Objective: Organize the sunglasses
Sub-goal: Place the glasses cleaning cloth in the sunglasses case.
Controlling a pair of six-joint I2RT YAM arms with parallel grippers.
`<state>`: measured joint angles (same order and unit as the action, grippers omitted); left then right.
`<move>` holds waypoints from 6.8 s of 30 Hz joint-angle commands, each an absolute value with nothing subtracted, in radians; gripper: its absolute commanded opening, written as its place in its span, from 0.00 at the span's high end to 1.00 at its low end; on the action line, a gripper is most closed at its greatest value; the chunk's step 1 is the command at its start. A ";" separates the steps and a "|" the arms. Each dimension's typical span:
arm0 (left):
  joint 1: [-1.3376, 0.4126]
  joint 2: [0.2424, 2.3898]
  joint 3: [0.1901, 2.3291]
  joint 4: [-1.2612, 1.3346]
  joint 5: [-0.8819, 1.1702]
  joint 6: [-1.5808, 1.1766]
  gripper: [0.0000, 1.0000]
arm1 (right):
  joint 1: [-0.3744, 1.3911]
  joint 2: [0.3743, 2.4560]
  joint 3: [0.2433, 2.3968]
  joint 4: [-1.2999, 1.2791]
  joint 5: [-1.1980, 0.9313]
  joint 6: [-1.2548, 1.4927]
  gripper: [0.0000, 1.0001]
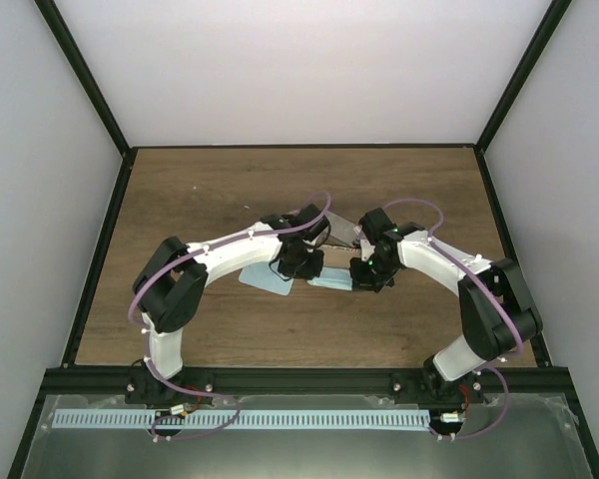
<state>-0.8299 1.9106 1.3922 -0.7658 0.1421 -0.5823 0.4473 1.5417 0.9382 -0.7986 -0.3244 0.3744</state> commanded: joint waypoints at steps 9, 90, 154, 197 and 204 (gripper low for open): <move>-0.821 2.003 1.645 -0.870 0.090 -0.544 0.94 | 0.439 1.570 0.949 -0.762 -0.310 0.359 0.99; -0.813 1.935 1.360 -0.799 0.088 -0.598 0.94 | 0.425 1.705 1.198 -0.792 -0.304 0.285 0.99; -0.902 1.970 1.348 -0.636 0.014 -0.529 0.59 | 0.426 1.559 0.905 -0.727 -0.340 0.336 0.99; -0.923 1.891 1.332 -0.704 -0.116 -0.593 0.96 | 0.442 1.532 0.880 -0.722 -0.352 0.356 0.99; -0.923 1.860 1.298 -0.703 -0.127 -0.604 0.96 | 0.466 1.539 0.926 -0.742 -0.331 0.359 0.99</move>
